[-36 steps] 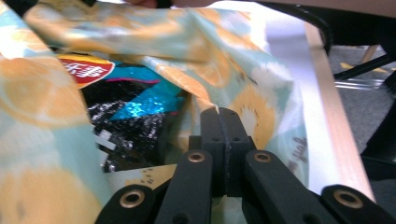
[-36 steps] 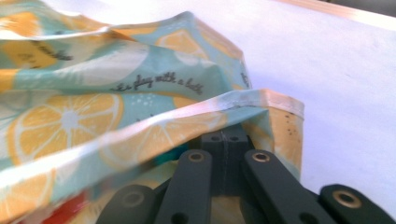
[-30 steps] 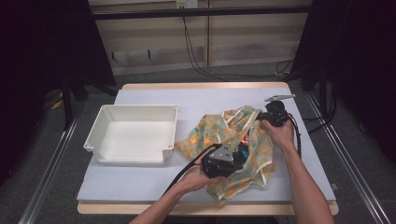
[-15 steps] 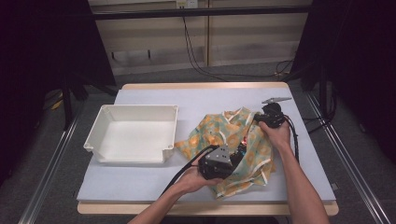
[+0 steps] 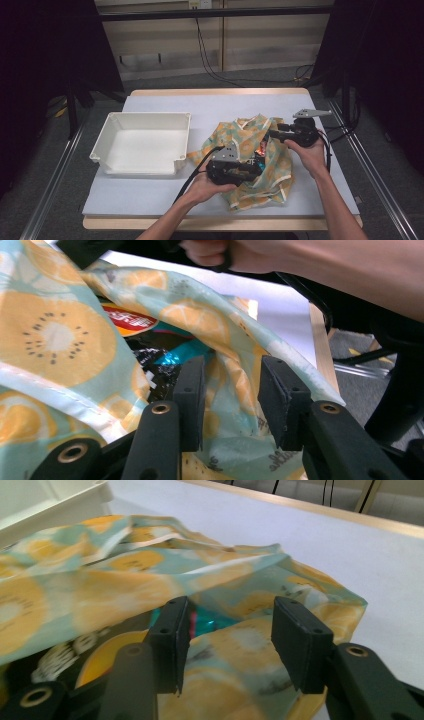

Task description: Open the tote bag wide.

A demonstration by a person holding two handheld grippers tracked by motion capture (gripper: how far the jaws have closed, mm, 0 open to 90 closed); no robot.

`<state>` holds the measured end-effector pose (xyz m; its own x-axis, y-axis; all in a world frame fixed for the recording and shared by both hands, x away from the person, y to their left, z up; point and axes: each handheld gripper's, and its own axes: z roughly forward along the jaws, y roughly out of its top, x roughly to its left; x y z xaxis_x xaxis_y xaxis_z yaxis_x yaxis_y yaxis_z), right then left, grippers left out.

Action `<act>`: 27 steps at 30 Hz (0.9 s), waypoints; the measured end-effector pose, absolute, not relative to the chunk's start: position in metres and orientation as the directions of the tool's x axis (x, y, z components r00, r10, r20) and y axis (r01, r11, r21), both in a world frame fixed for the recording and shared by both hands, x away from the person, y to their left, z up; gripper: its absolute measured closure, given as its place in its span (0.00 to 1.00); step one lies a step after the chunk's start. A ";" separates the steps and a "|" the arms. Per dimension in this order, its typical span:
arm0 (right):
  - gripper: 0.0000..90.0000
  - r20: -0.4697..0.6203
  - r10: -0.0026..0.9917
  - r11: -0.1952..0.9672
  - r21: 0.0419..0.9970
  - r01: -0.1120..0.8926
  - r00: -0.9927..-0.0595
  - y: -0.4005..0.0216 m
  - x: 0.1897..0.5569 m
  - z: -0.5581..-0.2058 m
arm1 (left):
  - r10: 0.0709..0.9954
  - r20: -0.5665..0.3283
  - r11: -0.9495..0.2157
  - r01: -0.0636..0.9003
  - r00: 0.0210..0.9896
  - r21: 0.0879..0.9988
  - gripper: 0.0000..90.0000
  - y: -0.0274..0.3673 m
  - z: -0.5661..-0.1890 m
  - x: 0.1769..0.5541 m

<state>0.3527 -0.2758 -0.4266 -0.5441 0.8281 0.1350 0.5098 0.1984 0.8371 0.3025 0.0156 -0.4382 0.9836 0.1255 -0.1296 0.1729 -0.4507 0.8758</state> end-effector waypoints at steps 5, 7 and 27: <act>0.53 0.135 0.789 0.229 0.841 0.490 -0.600 -0.263 0.322 -0.415 | 0.145 -0.122 -0.421 0.173 0.982 0.890 0.77 0.017 -0.432 0.306; 0.52 0.119 0.778 0.260 0.833 0.489 -0.617 -0.256 0.310 -0.417 | 0.155 -0.118 -0.424 0.174 0.981 0.889 0.79 0.016 -0.431 0.309; 0.98 0.081 0.821 0.304 0.776 0.553 -0.565 -0.269 0.265 -0.449 | 0.232 -0.133 -0.429 0.224 0.964 0.875 0.65 0.005 -0.442 0.324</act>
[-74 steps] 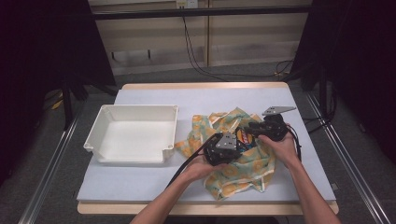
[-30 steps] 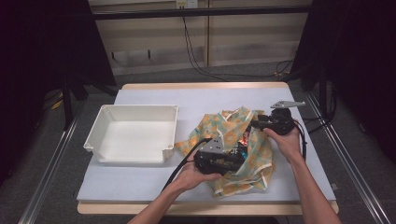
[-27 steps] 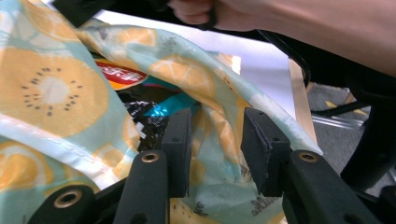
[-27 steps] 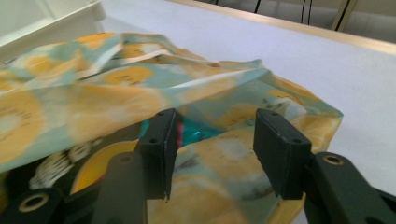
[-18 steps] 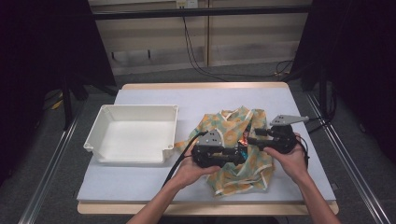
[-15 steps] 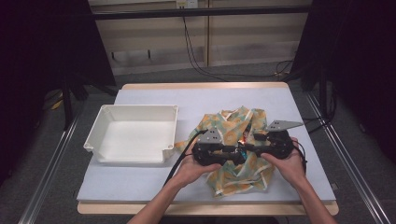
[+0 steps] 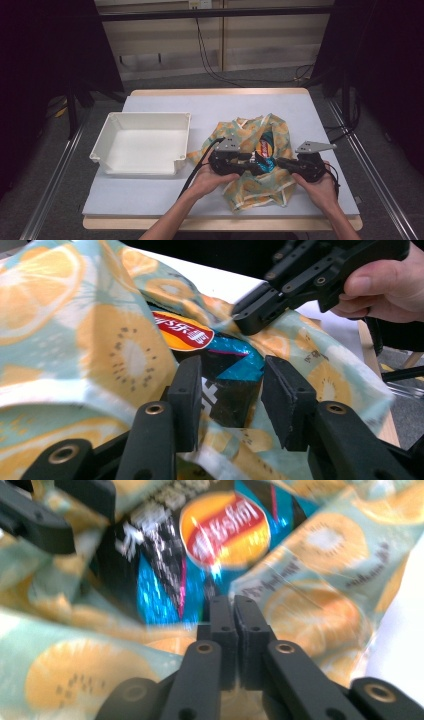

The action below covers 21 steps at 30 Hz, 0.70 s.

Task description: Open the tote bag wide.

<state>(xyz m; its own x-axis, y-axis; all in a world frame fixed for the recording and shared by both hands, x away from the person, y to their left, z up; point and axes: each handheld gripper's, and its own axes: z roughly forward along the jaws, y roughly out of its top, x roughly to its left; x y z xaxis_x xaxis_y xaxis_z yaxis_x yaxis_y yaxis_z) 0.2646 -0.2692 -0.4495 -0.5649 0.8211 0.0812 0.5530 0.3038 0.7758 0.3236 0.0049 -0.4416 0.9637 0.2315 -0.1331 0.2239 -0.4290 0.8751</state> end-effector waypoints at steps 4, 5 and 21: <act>0.99 0.077 0.827 0.303 0.774 0.557 -0.557 -0.281 0.252 -0.454 | 0.237 -0.129 -0.415 0.220 0.963 0.883 0.61 0.003 -0.437 0.320; 0.99 0.078 0.831 0.299 0.772 0.561 -0.551 -0.283 0.249 -0.457 | 0.233 -0.126 -0.415 0.217 0.964 0.883 0.61 0.002 -0.436 0.320; 0.98 0.066 0.843 0.325 0.729 0.602 -0.534 -0.298 0.226 -0.478 | 0.208 -0.092 -0.471 0.182 0.974 0.863 0.62 -0.018 -0.422 0.325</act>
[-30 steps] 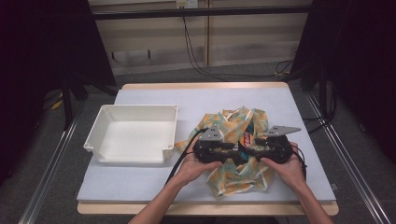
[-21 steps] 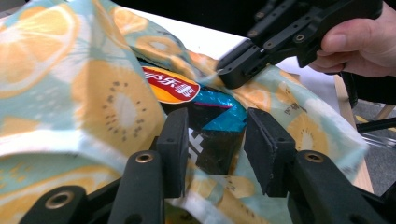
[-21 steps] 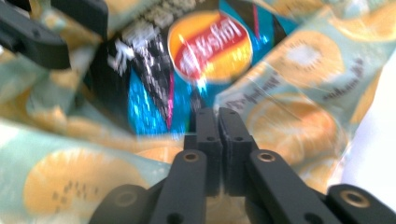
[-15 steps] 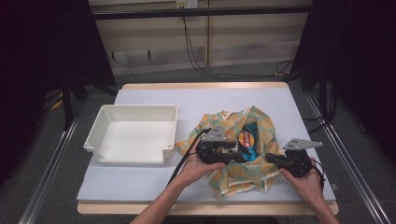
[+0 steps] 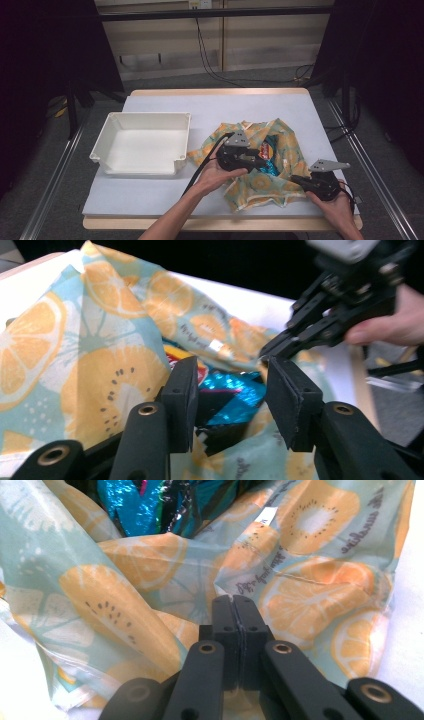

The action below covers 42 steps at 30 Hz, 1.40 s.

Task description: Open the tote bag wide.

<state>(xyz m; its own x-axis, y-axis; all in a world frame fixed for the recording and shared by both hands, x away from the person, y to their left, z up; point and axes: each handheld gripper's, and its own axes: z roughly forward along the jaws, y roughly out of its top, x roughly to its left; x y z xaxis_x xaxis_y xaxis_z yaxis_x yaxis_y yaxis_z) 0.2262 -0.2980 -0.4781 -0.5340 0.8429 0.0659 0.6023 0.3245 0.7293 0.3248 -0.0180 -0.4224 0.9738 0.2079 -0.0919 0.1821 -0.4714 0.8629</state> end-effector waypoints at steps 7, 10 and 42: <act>0.74 0.085 0.842 0.267 0.792 0.549 -0.533 -0.294 0.222 -0.467 | 0.176 -0.110 -0.508 0.186 0.978 0.841 0.72 -0.029 -0.422 0.325; 0.69 0.086 0.839 0.256 0.809 0.530 -0.537 -0.293 0.220 -0.463 | 0.149 -0.077 -0.514 0.143 0.986 0.846 0.74 -0.038 -0.418 0.324; 0.64 0.107 0.831 0.241 0.815 0.527 -0.546 -0.297 0.223 -0.464 | 0.097 0.242 -0.729 -0.096 0.965 0.677 0.46 -0.074 -0.467 0.300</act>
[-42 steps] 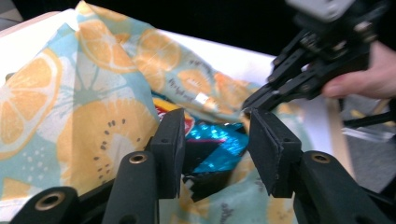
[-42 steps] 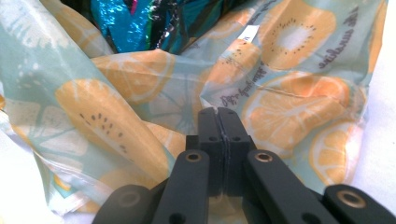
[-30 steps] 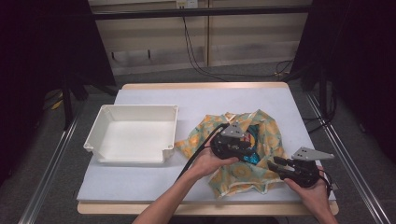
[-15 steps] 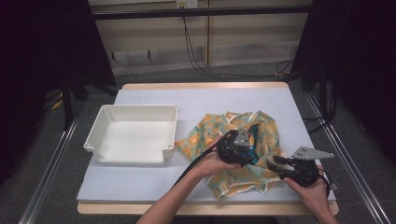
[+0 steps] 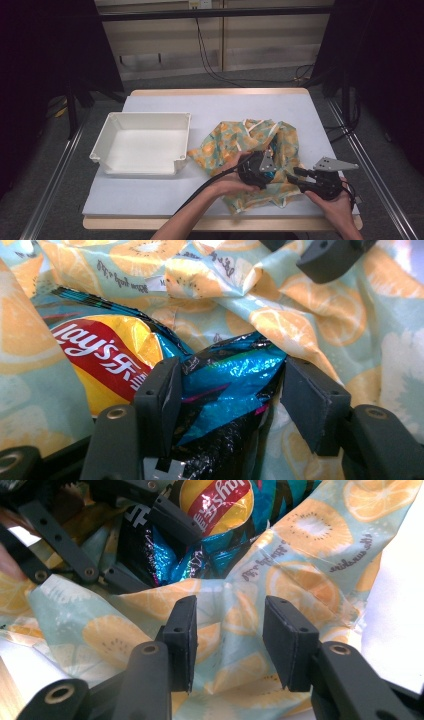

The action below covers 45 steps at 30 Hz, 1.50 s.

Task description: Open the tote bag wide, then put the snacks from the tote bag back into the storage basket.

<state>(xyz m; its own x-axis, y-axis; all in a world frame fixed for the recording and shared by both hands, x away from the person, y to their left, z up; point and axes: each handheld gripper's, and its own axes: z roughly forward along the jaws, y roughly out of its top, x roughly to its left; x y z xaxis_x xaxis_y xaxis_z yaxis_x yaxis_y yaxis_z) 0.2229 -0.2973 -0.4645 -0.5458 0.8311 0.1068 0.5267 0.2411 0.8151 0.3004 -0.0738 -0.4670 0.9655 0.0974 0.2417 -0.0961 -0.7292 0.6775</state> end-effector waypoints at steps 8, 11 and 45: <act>0.64 0.108 0.826 0.248 0.812 0.528 -0.553 -0.296 0.223 -0.465 | 0.135 0.292 -0.734 -0.102 0.947 0.671 0.50 -0.075 -0.471 0.298; 0.64 0.107 0.824 0.250 0.813 0.526 -0.556 -0.297 0.223 -0.466 | 0.122 0.261 -0.741 -0.087 0.958 0.666 0.74 -0.074 -0.473 0.300; 0.61 0.118 0.822 0.216 0.841 0.496 -0.558 -0.297 0.226 -0.454 | 0.155 -0.074 -0.513 0.144 0.985 0.846 1.00 -0.036 -0.428 0.323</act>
<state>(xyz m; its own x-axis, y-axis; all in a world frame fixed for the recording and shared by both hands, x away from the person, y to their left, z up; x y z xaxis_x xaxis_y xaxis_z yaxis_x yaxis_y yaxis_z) 0.2263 -0.2970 -0.4543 -0.5575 0.8217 0.1181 0.4964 0.2160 0.8408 0.3225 -0.0358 -0.4282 0.9852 0.1547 -0.0738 0.1439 -0.5132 0.8461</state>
